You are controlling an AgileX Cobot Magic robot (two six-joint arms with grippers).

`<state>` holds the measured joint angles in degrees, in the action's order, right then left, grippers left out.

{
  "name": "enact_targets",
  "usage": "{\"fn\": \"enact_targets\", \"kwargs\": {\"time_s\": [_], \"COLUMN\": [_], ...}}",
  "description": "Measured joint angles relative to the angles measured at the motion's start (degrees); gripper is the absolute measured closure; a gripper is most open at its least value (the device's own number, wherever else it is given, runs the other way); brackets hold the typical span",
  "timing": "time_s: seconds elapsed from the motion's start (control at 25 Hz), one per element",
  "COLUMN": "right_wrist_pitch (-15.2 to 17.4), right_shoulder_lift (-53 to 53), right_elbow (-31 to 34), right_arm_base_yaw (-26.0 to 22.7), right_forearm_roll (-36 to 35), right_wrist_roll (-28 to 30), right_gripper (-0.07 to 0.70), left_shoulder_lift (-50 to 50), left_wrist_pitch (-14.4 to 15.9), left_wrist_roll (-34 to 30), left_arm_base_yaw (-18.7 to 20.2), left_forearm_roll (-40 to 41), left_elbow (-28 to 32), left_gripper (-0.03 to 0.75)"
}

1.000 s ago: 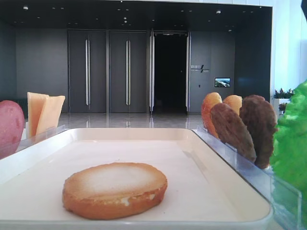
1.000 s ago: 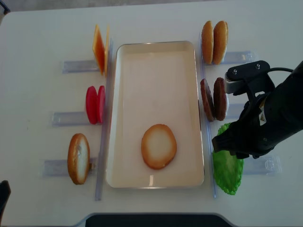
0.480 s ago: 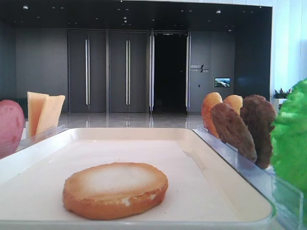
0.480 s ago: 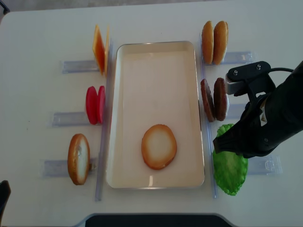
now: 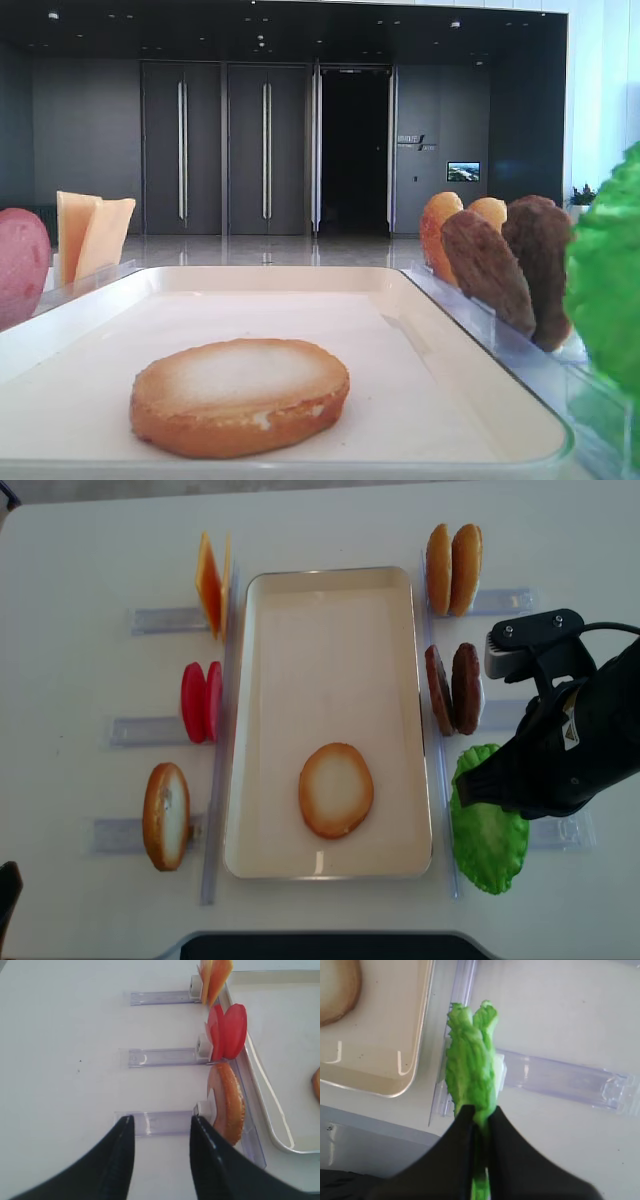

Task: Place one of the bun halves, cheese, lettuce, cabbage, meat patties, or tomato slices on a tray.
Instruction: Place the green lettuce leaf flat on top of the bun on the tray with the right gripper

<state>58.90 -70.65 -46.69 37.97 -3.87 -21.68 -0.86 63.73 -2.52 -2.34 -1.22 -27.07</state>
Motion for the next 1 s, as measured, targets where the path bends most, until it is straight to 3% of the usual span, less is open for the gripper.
{"fn": "enact_targets", "kwargs": {"time_s": [0.52, 0.76, 1.0], "right_wrist_pitch": [11.0, 11.2, 11.3], "right_shoulder_lift": [4.5, 4.5, 4.5], "right_elbow": [-12.3, -18.0, -19.0], "right_arm_base_yaw": [0.0, 0.0, 0.0], "right_forearm_roll": [-0.4, -0.4, -0.4], "right_wrist_roll": [-0.1, -0.1, -0.1], "right_gripper": [0.595, 0.595, 0.595], "left_shoulder_lift": [0.0, 0.0, 0.0], "left_wrist_pitch": [0.0, 0.0, 0.0], "left_wrist_roll": [0.0, 0.0, 0.0], "left_arm_base_yaw": [0.0, 0.0, 0.0], "left_forearm_roll": [0.0, 0.0, 0.0], "left_elbow": [0.0, 0.0, 0.0], "left_gripper": [0.430, 0.430, 0.430]}}
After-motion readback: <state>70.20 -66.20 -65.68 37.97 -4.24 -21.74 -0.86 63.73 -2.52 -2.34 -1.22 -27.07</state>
